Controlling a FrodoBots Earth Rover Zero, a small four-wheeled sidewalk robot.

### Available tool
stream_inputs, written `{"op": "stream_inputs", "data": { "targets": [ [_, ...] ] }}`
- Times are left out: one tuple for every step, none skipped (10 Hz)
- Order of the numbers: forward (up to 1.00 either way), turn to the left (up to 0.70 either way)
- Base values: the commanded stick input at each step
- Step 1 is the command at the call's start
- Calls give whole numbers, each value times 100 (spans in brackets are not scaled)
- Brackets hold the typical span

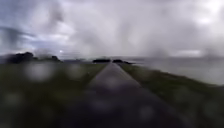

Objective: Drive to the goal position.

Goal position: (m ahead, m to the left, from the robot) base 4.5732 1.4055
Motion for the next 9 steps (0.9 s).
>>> {"op": "stream_inputs", "data": {
  "targets": [
    [70,0],
    [70,0],
    [70,0],
    [70,0],
    [70,0],
    [70,0],
    [70,0],
    [70,0],
    [70,0]
  ]
}}
